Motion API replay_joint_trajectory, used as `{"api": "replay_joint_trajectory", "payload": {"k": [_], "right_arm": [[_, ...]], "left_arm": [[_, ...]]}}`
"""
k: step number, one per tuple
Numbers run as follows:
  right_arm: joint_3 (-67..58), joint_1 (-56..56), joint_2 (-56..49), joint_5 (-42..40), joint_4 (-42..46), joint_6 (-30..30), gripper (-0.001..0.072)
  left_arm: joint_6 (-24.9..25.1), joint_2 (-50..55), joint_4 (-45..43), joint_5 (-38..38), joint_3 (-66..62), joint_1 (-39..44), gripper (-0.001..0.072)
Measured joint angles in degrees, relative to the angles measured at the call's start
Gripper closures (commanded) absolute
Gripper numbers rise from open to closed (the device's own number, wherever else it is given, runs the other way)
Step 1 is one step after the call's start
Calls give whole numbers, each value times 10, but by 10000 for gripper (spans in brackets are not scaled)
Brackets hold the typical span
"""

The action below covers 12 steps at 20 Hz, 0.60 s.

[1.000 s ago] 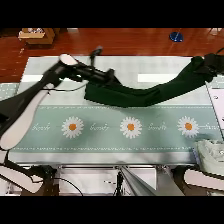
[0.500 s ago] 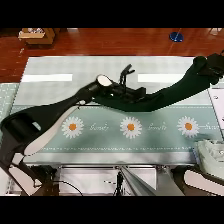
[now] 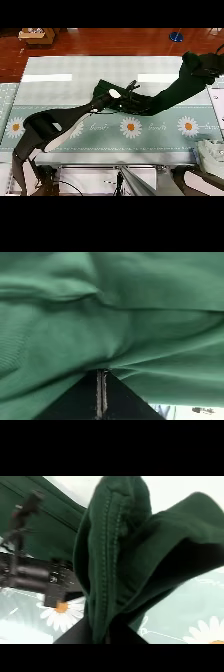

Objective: Fold the shirts.

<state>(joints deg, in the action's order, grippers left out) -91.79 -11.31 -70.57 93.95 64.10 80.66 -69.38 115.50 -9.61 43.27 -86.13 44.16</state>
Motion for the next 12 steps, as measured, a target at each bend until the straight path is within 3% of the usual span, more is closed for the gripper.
{"api": "replay_joint_trajectory", "payload": {"k": [6,12], "right_arm": [[0,15,18,11,0,5,679],[8,145,-19,-71,21,38,678]], "left_arm": [[47,-44,5,38,-27,-55,684],[46,-237,-184,139,-32,-287,684]]}}
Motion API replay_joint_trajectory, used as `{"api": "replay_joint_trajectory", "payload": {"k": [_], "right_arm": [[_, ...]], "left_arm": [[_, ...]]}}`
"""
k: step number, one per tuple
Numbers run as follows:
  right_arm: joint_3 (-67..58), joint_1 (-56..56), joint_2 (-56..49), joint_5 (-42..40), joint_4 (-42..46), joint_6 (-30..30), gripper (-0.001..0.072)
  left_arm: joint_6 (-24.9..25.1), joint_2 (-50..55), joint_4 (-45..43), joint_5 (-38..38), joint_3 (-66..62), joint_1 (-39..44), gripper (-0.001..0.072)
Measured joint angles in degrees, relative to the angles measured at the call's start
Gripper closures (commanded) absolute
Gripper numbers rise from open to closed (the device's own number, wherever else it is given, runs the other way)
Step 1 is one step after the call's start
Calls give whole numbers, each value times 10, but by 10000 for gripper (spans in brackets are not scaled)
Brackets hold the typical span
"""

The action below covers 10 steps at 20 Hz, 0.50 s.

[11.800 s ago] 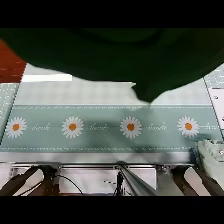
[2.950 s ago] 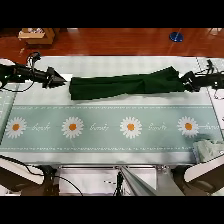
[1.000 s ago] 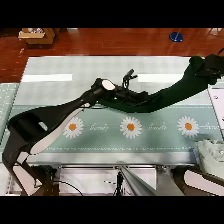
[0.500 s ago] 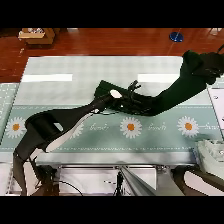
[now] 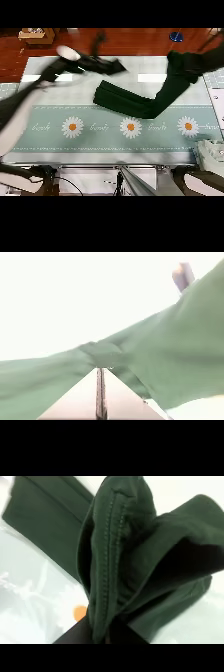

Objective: Fold the shirts.

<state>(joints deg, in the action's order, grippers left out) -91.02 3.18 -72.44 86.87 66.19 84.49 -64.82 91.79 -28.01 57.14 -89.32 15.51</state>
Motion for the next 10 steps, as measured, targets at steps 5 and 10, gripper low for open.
{"api": "replay_joint_trajectory", "payload": {"k": [5,10], "right_arm": [[2,152,-116,-144,3,57,615],[3,262,-228,-258,-31,112,183]], "left_arm": [[-12,-143,-75,96,0,-229,683],[-24,-203,-93,151,0,-327,682]]}}
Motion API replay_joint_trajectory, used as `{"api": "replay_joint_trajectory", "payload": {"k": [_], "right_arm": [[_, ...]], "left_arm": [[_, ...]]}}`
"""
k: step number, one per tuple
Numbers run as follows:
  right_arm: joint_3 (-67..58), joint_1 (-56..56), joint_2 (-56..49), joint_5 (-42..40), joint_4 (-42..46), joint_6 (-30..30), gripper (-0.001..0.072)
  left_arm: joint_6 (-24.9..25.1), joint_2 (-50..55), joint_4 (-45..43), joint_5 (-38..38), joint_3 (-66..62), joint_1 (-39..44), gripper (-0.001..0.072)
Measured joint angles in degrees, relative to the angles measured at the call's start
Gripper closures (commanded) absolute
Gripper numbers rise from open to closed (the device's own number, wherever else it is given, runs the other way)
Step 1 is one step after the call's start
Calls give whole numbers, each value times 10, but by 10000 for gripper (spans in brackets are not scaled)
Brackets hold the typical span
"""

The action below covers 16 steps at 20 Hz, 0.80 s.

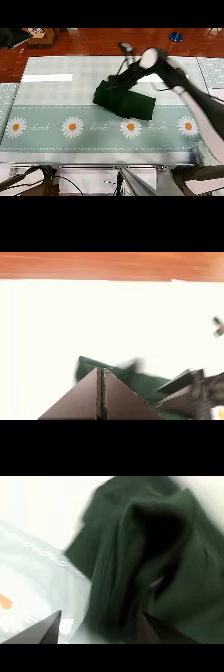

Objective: Fold the shirts.

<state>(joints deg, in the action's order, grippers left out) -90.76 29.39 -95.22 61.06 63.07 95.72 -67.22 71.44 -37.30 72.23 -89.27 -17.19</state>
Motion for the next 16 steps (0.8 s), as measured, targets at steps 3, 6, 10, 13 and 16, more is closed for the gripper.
{"api": "replay_joint_trajectory", "payload": {"k": [3,6,10,13,16], "right_arm": [[0,12,-10,2,19,11,196],[0,-26,24,76,115,15,198],[8,-163,92,196,236,-1,178],[69,-282,140,235,226,-13,173],[186,-363,178,210,129,-43,173]], "left_arm": [[0,-5,-3,10,2,0,682],[0,0,-5,13,4,8,677],[0,11,-24,18,4,11,335],[1,17,-67,27,4,12,310],[0,20,-116,31,4,12,310]]}}
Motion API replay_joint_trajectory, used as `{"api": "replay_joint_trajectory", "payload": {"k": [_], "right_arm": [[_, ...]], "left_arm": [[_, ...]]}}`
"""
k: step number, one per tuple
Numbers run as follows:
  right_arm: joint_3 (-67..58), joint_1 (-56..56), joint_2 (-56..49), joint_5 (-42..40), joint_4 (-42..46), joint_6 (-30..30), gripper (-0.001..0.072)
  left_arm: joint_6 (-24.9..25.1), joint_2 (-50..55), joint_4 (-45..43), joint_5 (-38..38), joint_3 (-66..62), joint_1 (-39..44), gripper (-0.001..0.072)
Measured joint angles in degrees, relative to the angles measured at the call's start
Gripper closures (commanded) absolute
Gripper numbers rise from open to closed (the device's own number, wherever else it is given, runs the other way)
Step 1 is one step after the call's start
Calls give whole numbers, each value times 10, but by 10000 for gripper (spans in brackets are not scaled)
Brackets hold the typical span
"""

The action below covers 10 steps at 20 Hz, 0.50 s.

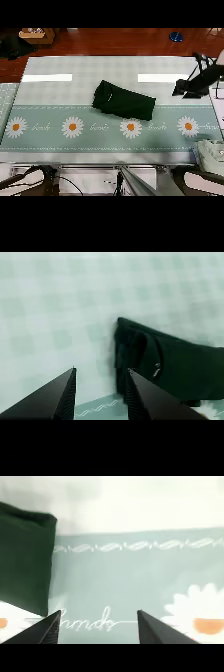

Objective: Fold the shirts.

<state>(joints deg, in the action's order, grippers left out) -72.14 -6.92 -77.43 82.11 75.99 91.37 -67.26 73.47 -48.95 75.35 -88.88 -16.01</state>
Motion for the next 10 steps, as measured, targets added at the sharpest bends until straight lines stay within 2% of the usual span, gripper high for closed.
{"api": "replay_joint_trajectory", "payload": {"k": [6,10], "right_arm": [[221,-16,22,-190,-236,-76,173],[292,18,-1,-284,-338,-120,176]], "left_arm": [[-7,2,-43,17,0,0,311],[-20,2,-51,27,0,0,311]]}}
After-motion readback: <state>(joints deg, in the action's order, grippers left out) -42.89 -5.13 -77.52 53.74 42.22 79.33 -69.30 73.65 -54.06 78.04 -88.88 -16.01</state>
